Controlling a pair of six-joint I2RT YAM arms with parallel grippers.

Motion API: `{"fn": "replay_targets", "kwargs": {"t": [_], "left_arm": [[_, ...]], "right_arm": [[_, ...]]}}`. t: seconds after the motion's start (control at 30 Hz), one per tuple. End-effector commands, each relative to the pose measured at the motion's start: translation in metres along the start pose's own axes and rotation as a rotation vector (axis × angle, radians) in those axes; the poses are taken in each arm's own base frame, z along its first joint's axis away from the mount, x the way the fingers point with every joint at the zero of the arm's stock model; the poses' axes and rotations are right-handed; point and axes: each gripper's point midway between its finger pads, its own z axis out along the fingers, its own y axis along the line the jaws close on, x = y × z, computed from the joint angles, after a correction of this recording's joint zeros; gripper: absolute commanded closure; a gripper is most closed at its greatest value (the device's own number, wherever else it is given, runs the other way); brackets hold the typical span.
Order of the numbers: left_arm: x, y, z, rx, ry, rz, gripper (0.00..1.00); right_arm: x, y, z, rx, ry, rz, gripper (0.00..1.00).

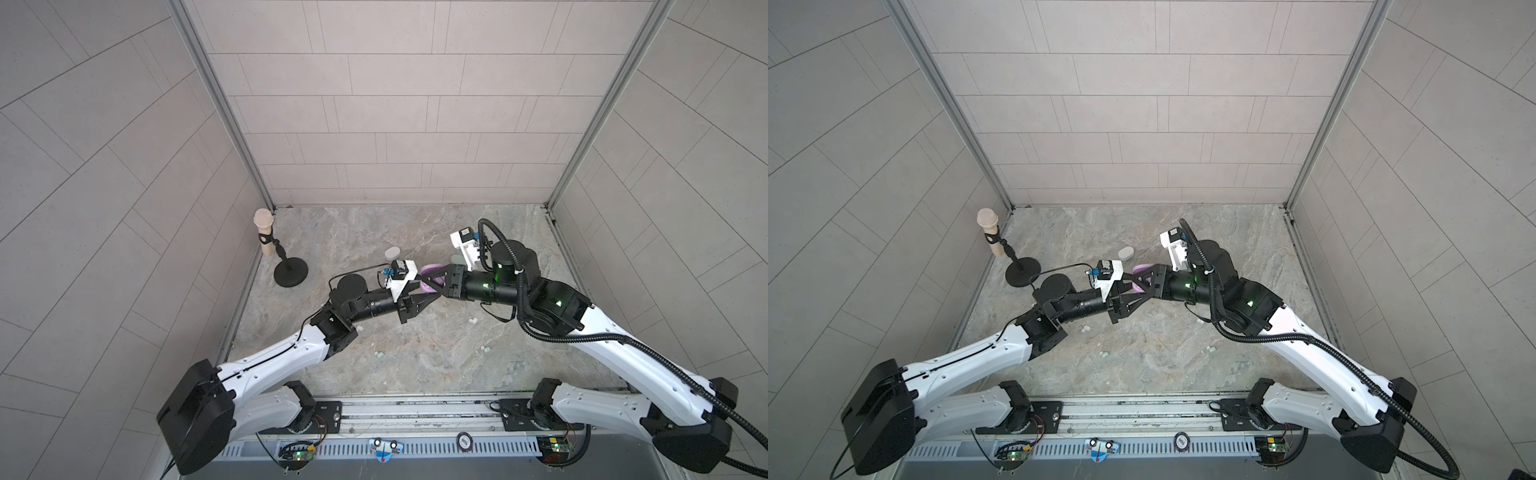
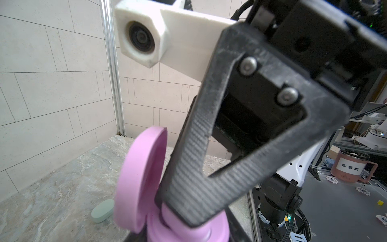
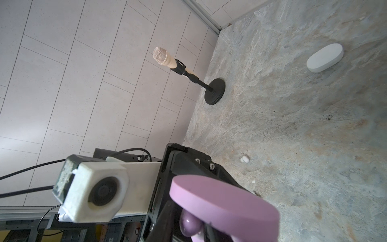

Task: Insert wireless bluetooth earbuds into charging case
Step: Insert the wireless bluetooth earbud into the charging case.

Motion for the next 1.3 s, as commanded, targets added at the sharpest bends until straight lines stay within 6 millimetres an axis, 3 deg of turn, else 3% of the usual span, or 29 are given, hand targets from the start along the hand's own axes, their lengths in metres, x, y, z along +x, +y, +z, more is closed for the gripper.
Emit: {"fn": "replay_targets", "kwargs": {"t": [0.0,0.47,0.73,1.0,1.27], "left_arm": [[-0.035,-0.006,-0.003,0.008,-0.097,0.067,0.78],[-0.033,-0.003,-0.002,-0.008,-0.093,0.069,0.78],[-0.032,-0.003,-0.002,-0.007,-0.091,0.067,0.78],[-0.024,-0.003,-0.002,-0.006,-0.065,0.065,0.78],[-0.019,-0.005,-0.004,0.006,-0.044,0.060,0.78]], "right_arm": [[0.008,-0.008,-0.004,0.040,0.020,0.010,0.67],[0.010,-0.010,-0.017,0.079,0.025,0.004,0.62],[0.008,-0.009,-0.025,0.091,0.009,-0.021,0.53],[-0.007,0.014,-0.046,0.088,-0.019,-0.101,0.52],[-0.019,0.005,-0.044,0.223,0.021,-0.190,0.52]]}}
